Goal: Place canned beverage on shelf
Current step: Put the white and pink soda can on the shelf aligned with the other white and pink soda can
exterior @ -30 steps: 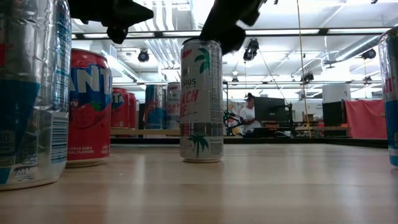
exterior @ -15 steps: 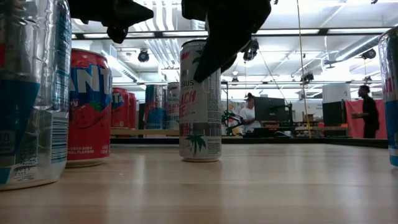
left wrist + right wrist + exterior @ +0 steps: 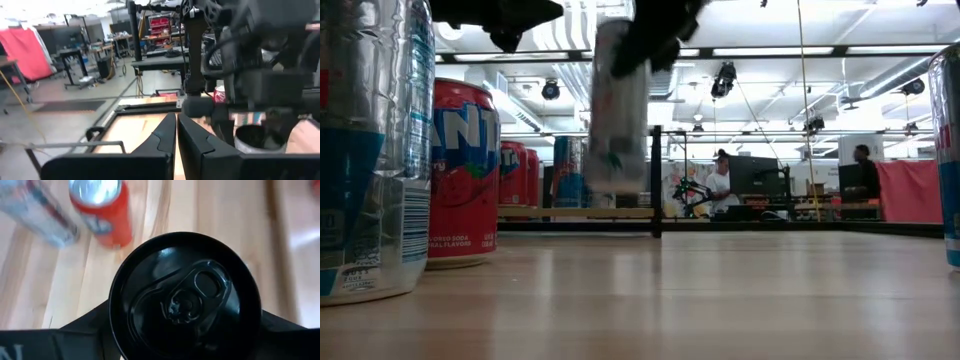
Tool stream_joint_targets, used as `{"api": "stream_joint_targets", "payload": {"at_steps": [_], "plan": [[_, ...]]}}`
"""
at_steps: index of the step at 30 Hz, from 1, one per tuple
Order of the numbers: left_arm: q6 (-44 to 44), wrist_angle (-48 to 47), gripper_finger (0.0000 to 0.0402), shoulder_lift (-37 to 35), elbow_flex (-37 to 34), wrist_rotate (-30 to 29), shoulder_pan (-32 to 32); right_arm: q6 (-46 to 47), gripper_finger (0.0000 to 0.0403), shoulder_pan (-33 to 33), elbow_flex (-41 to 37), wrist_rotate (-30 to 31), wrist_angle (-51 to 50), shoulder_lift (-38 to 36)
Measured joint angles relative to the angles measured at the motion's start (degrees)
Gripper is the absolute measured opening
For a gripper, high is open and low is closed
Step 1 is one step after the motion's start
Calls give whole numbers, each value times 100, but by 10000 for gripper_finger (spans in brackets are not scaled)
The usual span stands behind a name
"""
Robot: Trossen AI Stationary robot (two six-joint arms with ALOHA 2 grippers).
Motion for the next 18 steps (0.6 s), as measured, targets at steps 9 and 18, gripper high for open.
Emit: {"api": "stream_joint_targets", "payload": {"at_steps": [9, 18], "plan": [[886, -148, 0, -439, 0, -552, 7, -733, 238, -484, 1161, 9, -185, -8], [1526, -167, 0, -770, 0, -634, 42, -1157, 238, -1042, 2164, -119, -259, 483]]}}
